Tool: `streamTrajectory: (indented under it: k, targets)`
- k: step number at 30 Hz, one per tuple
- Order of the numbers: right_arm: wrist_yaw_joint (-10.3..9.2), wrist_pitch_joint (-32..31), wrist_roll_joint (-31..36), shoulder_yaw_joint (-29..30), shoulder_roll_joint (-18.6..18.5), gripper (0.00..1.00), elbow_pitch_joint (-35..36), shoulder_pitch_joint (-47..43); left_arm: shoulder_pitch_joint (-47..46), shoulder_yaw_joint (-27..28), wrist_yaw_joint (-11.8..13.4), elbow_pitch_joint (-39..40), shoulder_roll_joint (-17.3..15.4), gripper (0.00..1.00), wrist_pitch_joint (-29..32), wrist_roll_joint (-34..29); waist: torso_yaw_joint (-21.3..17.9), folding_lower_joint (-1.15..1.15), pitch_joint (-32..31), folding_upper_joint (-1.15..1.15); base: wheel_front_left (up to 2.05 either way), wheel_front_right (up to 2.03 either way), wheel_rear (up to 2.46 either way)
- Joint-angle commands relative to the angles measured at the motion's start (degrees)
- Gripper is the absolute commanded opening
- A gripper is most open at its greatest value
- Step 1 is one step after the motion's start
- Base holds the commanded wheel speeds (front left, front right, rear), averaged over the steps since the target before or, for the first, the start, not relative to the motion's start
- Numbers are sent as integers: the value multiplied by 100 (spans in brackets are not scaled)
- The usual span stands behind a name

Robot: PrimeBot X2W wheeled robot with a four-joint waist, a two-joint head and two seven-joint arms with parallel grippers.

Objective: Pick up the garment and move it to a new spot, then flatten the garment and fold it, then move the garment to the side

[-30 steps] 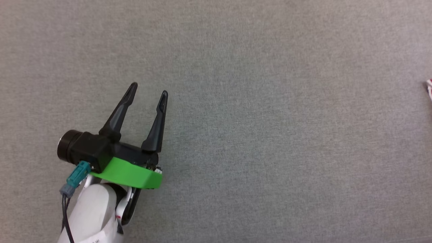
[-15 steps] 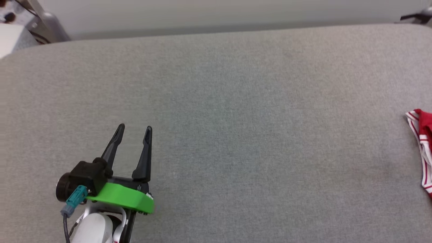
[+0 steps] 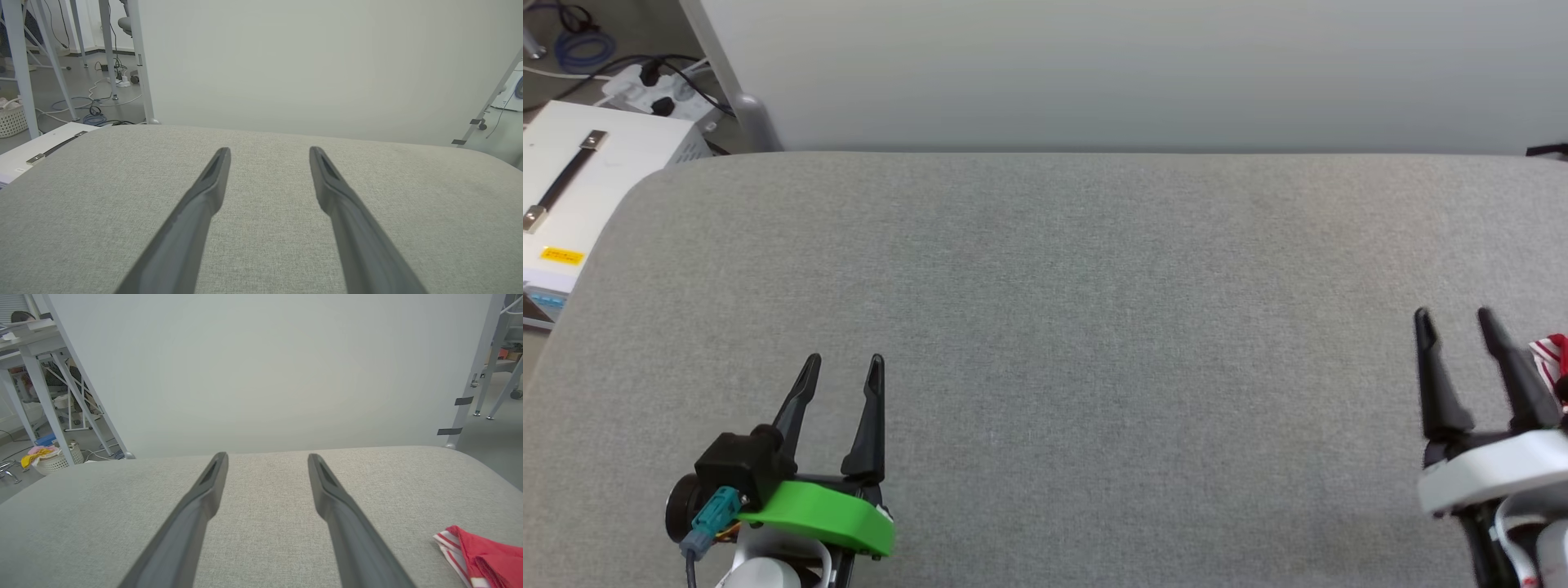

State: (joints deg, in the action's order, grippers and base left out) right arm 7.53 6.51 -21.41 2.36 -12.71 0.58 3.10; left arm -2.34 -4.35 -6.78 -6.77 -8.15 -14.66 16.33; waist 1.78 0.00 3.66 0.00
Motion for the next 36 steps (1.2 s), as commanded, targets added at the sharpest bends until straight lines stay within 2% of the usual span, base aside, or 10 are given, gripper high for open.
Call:
streamTrajectory:
  k: [1,9,22,34,35,36]
  targets:
    - [-4,117,49,-44,77,100,-10,-139,100,32,-16,-13,46,100,-34,-56,95,0,-102,0,0,0,0]
    - [-4,507,100,-342,417,100,-360,-376,226,189,-45,-65,148,100,-34,-198,104,0,-150,0,0,0,0]
    - [-4,666,133,-481,391,100,-495,-302,242,291,-67,10,252,100,-34,-283,134,0,-135,0,0,0,0]
    - [-4,697,122,-523,386,100,-539,-287,263,152,-69,-63,200,100,-34,-205,139,0,-124,0,0,0,0]
    - [0,645,116,-514,410,0,-523,-308,167,151,-55,-61,212,0,0,-231,140,0,-124,0,0,0,0]
    - [0,634,118,-509,413,0,-521,-308,165,145,-53,-65,217,0,11,-232,140,0,-124,0,0,0,0]
